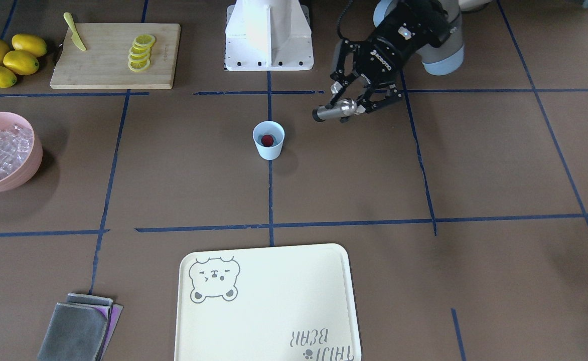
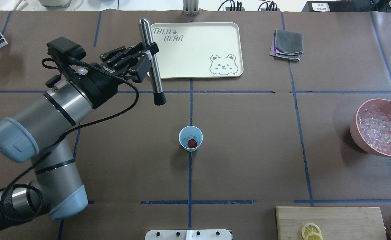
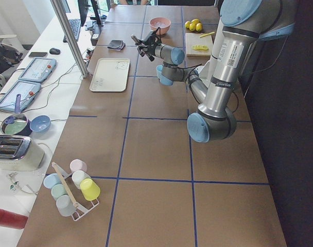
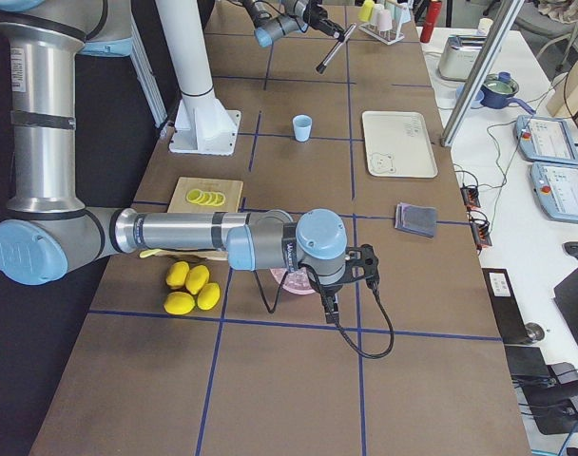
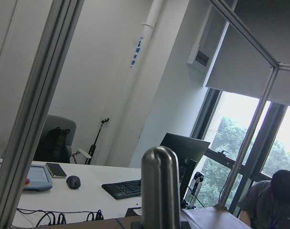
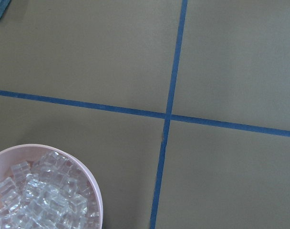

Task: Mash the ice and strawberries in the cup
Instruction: 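Lift the rod out of the cup with the left gripper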

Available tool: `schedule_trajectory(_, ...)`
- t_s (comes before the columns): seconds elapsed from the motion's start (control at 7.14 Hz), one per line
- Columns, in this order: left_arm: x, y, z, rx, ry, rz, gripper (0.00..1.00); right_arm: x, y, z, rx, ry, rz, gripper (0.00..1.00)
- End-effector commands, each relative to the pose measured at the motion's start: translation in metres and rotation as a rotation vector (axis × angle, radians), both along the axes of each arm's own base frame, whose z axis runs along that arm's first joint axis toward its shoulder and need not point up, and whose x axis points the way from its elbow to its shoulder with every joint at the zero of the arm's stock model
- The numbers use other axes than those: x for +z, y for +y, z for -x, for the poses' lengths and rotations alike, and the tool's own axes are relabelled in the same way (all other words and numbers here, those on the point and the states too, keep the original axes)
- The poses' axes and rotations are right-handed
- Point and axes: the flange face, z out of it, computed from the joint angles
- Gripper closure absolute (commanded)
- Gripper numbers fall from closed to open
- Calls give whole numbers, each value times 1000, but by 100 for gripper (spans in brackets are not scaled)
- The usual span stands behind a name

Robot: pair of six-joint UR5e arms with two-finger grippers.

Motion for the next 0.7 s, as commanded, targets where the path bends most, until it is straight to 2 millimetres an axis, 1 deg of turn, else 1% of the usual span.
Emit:
schedule_trajectory(0.0,58,-20,38,93,-49,138,100,0,1,0,0,-2,1,1)
schedule_trajectory(0.14,86,-27,56,123,-113,190,100,1,1,0,0,-1,2,1)
schedule_trajectory(0.28,120,-24,72,154,-159,249,100,1,1,0,0,-1,2,1)
schedule_trajectory(0.42,139,-30,93,232,-165,359,100,1,1,0,0,-1,1,1)
schedule_trajectory(0.56,158,-41,119,300,-217,455,100,2,1,0,-1,-1,1,1)
